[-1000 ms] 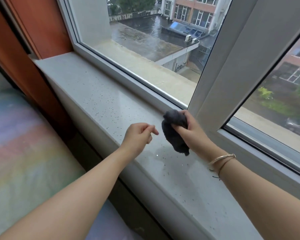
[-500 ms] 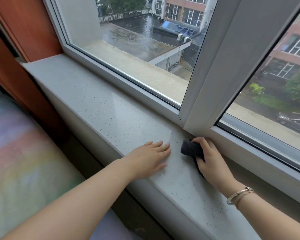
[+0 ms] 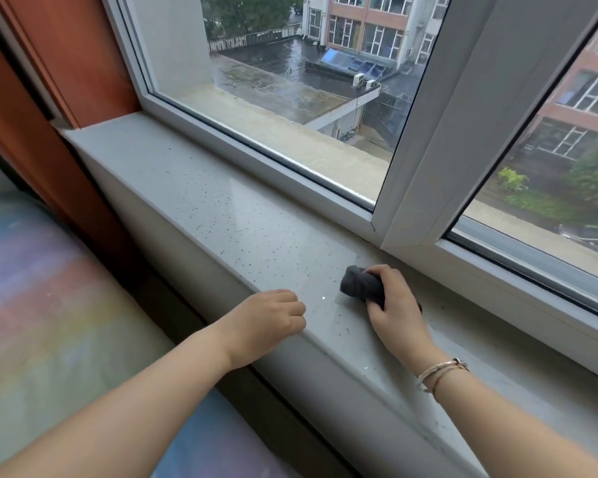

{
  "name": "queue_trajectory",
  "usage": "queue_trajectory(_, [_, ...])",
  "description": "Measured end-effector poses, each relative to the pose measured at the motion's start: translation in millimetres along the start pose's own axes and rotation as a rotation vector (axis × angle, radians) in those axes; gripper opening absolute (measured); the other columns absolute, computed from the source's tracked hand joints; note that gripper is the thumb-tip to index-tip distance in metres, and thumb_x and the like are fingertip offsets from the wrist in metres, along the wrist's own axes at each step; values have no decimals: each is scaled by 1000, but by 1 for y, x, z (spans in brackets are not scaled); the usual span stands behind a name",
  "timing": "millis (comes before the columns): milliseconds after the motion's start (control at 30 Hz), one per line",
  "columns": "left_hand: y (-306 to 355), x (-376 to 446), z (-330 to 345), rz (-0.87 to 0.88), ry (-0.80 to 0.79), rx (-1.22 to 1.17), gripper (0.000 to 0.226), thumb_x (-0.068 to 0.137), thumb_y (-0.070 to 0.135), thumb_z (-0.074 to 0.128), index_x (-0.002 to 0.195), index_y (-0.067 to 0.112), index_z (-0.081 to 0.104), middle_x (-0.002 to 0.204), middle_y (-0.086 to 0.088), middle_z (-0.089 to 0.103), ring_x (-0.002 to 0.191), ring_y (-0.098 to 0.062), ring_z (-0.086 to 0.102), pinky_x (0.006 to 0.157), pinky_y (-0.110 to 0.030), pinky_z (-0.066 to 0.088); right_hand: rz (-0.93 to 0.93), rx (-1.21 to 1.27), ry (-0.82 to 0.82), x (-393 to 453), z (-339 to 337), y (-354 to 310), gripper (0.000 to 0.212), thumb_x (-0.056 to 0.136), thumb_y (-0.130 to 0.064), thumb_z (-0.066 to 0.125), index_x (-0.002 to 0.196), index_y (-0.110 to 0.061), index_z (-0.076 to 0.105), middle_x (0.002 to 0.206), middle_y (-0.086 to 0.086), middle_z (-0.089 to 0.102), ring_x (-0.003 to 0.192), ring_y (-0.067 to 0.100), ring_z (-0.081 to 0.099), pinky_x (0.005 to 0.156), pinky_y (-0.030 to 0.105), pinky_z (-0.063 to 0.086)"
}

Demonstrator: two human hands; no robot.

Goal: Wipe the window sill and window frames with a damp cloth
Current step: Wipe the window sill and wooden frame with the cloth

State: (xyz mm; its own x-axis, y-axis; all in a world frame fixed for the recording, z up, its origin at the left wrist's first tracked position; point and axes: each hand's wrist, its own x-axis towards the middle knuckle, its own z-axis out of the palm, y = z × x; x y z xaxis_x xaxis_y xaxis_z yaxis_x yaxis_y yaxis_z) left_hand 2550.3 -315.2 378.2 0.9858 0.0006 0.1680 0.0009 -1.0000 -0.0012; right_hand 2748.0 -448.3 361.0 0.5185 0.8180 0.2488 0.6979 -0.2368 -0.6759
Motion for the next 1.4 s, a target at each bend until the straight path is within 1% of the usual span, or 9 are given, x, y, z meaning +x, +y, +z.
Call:
queue_trajectory(133, [3,-6,-1,-104,99,-89,23,70,-1,43,60,16,54,60,5,49,54,-14,48,45,-24,42,-18,-4,-16,-10,-1,0,42,74,8,56,109,-15,55,104,-1,53,96,12,49,81,11,32])
queue_trajectory(267, [-1,-7,-8,-453,243,-395,12,81,6,64,76,15,69,76,7,66,68,-11,61,64,-30,52,-85,-34,-179,-23,-6,-7,43,76,-2,58,114,-22,52,111,-10,51,103,5,49,89,14,34])
queue_trajectory(400, [-11,-11,-24,-643,366,-510,11,82,5,68,80,14,72,80,8,70,76,-6,62,72,-11,44,-226,-149,-351,-36,-18,-12,36,83,-39,55,118,-32,49,129,-20,45,117,-1,44,99,24,37])
queue_trajectory(500, [-21,-19,-33,-741,451,-544,9,81,4,70,84,12,73,83,5,71,78,-5,63,73,-5,43,-301,-368,-421,-42,-10,-17,56,87,-69,36,133,-37,41,151,-15,27,139,2,22,115,30,18])
queue_trajectory(600, [-38,-27,-39,-834,496,-567,13,83,5,68,93,13,73,86,3,68,80,-11,63,73,-9,45,-316,-482,-430,-23,22,-36,57,93,-64,17,145,-42,26,158,-9,12,145,7,6,117,28,0])
queue_trajectory(867, [-91,-57,-31,-932,355,-454,9,87,18,66,86,13,73,84,-2,61,79,-19,59,79,-38,50,-352,-520,-496,23,71,-65,50,93,-54,25,143,-50,24,159,-10,10,146,8,4,119,35,6])
queue_trajectory(1067, [-97,-66,-35,-969,314,-673,14,80,28,74,71,19,71,73,7,66,73,-9,62,71,-26,50,-287,-527,-470,-31,46,-67,37,92,-61,32,118,-43,51,157,-16,13,145,4,0,118,45,1])
queue_trajectory(1233, [-106,-72,-45,-975,297,-785,16,81,29,72,67,21,70,66,5,67,67,-10,62,66,-28,50,-260,-609,-292,-17,82,-81,18,90,-44,47,103,-32,43,150,-14,32,145,11,17,114,53,19])
queue_trajectory(1400, [-129,-74,-49,-995,318,-820,15,86,19,66,72,18,71,69,6,69,71,-6,64,65,-13,47,-253,-642,-343,4,94,-85,69,86,-33,53,147,-27,21,158,-9,13,146,9,7,118,42,7])
